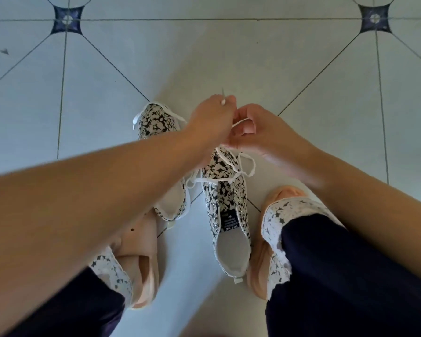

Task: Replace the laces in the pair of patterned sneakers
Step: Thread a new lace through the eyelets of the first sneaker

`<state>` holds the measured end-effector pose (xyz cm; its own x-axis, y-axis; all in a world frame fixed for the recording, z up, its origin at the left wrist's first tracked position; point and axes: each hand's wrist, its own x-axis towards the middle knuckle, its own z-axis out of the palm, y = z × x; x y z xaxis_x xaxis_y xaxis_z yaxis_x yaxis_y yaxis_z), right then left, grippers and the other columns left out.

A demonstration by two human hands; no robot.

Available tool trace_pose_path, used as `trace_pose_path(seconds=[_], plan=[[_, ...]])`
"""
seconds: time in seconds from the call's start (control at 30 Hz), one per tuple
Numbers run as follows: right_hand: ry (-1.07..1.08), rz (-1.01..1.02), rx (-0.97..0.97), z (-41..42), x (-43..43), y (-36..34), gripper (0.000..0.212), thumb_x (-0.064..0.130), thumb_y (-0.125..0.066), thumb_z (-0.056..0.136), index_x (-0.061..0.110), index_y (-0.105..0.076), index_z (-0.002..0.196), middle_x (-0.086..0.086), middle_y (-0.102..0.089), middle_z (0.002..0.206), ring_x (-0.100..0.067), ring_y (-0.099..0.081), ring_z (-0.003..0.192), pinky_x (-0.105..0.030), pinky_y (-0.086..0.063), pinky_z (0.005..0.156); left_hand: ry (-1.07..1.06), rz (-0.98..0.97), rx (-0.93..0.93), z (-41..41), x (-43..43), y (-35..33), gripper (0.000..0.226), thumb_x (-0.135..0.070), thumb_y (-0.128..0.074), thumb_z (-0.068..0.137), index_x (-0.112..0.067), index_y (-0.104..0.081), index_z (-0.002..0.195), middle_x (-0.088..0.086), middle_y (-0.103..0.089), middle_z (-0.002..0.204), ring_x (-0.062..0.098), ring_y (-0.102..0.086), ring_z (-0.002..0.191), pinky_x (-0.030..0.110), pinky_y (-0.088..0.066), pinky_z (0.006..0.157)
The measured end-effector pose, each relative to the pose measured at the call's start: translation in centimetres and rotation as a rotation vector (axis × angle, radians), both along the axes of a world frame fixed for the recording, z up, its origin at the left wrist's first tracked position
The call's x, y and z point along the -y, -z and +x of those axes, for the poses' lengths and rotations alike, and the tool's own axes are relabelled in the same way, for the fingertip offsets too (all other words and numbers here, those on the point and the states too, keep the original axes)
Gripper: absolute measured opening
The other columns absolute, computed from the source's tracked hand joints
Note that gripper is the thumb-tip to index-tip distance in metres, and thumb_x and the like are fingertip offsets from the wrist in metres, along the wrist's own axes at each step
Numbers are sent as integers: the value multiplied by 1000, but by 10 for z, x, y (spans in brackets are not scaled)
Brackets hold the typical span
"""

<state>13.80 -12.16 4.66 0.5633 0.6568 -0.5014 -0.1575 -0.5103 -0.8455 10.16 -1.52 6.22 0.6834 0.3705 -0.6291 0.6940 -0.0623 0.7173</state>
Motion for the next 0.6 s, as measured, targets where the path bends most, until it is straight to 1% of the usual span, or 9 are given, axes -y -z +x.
trace_pose_path(seconds=[0.07, 0.13, 0.23, 0.3, 0.33, 0.4, 0.47, 0.53, 0.6], plan=[[39, 18, -60, -7, -3, 4, 24, 14, -68, 80, 10, -59, 102, -2, -67, 86, -14, -64, 79, -21, -52, 79, 90, -77, 3, 2, -5, 0, 30, -30, -32, 100, -10, -50, 86, 6, -52, 88, 24, -54, 89, 39, -44, 93], [143, 35, -137, -13, -4, 6, 6, 8, -63, 83, 10, -62, 89, -4, -64, 79, -16, -61, 74, -28, -53, 79, 156, -87, -5, 2, -5, -3, 31, -30, -31, 100, -12, -48, 82, 4, -51, 83, 19, -52, 80, 38, -45, 92], [159, 16, -140, -14, 1, 5, 5, 11, -60, 86, 13, -61, 81, -9, -67, 87, -18, -66, 82, -28, -54, 83, 177, -82, 2, 2, -8, -6, 32, -32, -32, 100, -7, -50, 108, 9, -57, 98, 21, -58, 92, 39, -48, 92], [147, 2, -134, -12, 9, -1, 6, 10, -60, 85, 11, -59, 80, -14, -68, 95, -22, -68, 90, -31, -53, 86, 209, -78, 12, -4, -14, -8, 31, -33, -33, 99, -9, -46, 114, 10, -59, 101, 22, -61, 91, 36, -51, 86], [141, 13, -141, -11, 13, -4, 4, 7, -59, 85, 9, -59, 82, -14, -69, 94, -22, -68, 88, -32, -53, 85, 239, -86, 16, -8, -16, -7, 29, -33, -34, 99, -10, -46, 113, 10, -59, 101, 21, -62, 88, 34, -53, 82], [110, 41, -152, -8, 21, -8, 8, 0, -55, 86, 7, -61, 86, -8, -68, 81, -18, -65, 75, -28, -54, 75, 286, -101, 23, -19, -18, -2, 28, -31, -34, 99, -9, -46, 111, 8, -57, 95, 16, -57, 76, 27, -52, 68], [30, 10, -94, -8, 27, -10, 17, -3, -52, 87, 10, -63, 88, 3, -65, 66, -12, -50, 57, -21, -42, 57, 330, -59, 37, -29, -17, 7, 26, -30, -35, 99, -8, -48, 104, 3, -53, 82, 11, -48, 65, 19, -45, 56], [-49, -80, 18, -8, 30, -9, 17, 4, -54, 89, 17, -64, 87, 11, -61, 56, -4, -39, 46, -14, -29, 46, 340, -35, 49, -38, -16, 19, 22, -28, -39, 98, -11, -49, 90, -1, -51, 71, 8, -42, 56, 14, -39, 46], [-69, -171, 116, -8, 30, -2, 9, 16, -59, 87, 20, -67, 87, 12, -61, 59, 2, -40, 39, -7, -27, 41, 325, -71, 36, -46, -18, 31, 17, -25, -46, 95, -15, -51, 81, -3, -51, 68, 6, -40, 53, 13, -36, 43]])
